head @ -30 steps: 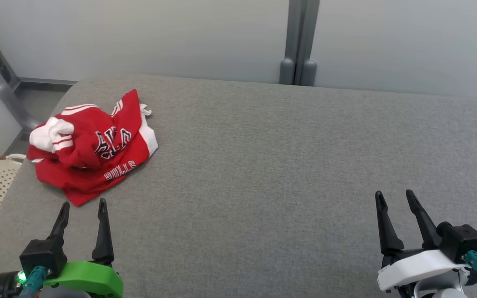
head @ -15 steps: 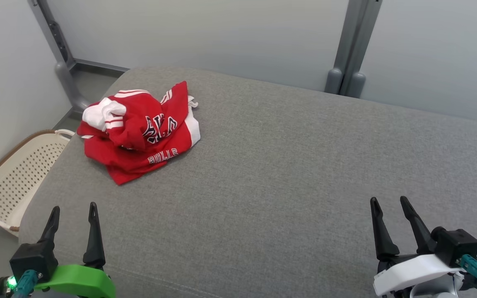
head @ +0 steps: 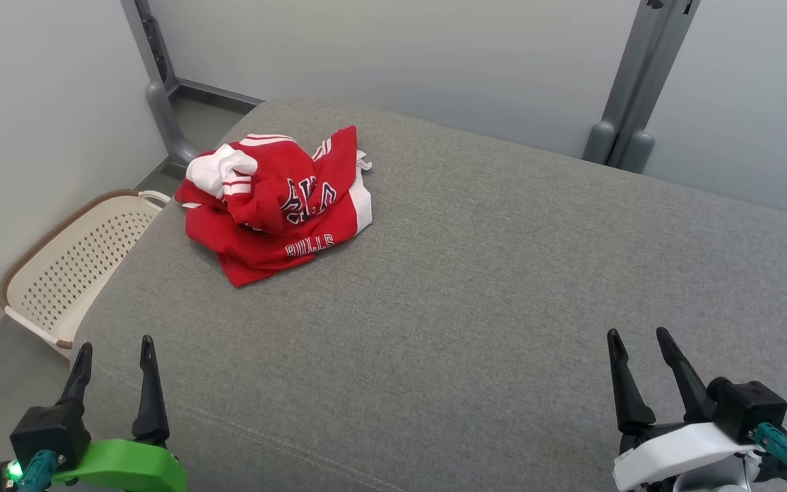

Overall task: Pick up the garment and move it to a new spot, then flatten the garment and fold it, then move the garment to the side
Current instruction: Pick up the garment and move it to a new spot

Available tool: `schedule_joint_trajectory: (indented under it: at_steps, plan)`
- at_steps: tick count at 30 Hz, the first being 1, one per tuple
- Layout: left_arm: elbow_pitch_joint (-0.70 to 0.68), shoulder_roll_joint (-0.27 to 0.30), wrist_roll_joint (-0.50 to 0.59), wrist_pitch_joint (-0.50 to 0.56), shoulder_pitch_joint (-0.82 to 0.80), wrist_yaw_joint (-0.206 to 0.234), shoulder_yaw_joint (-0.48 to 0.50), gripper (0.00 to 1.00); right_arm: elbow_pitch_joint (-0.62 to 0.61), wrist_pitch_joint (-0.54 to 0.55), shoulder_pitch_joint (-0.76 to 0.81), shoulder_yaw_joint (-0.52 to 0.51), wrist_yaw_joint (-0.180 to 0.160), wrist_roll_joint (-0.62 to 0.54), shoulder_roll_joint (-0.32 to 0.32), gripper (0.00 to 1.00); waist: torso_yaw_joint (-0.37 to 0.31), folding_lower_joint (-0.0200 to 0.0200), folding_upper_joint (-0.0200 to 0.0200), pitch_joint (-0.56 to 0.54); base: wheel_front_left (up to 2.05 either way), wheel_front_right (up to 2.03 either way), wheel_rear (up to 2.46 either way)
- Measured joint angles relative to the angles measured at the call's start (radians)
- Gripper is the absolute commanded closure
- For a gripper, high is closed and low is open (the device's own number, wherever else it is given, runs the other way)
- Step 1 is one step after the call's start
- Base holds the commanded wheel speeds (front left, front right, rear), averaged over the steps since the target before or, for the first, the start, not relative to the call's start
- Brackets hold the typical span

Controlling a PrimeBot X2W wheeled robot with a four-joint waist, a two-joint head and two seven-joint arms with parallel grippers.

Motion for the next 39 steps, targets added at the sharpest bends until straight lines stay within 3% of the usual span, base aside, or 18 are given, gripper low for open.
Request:
schedule_joint_trajectory:
  at_steps: [13,29,39]
  plan:
    - [0.014,0.007,-0.040,-0.024,-0.036,0.005,0.027,0.00,-0.019,0.013,-0.009,-0.004,0.000,-0.022,0.000,0.00,-0.019,0.0000,0.0000,0.033,0.00,0.00,0.00]
    - [0.117,0.085,-0.097,-0.076,-0.389,-0.014,0.104,0.00,-0.184,0.098,-0.065,-0.094,0.000,-0.152,-0.013,0.00,-0.136,0.0000,0.0000,0.209,0.00,0.00,0.00]
    - [0.311,0.161,-0.117,-0.052,-0.592,-0.064,0.101,0.00,-0.259,0.124,-0.089,-0.151,0.000,-0.159,-0.059,0.00,-0.220,0.0001,0.0000,0.336,0.00,0.00,0.00]
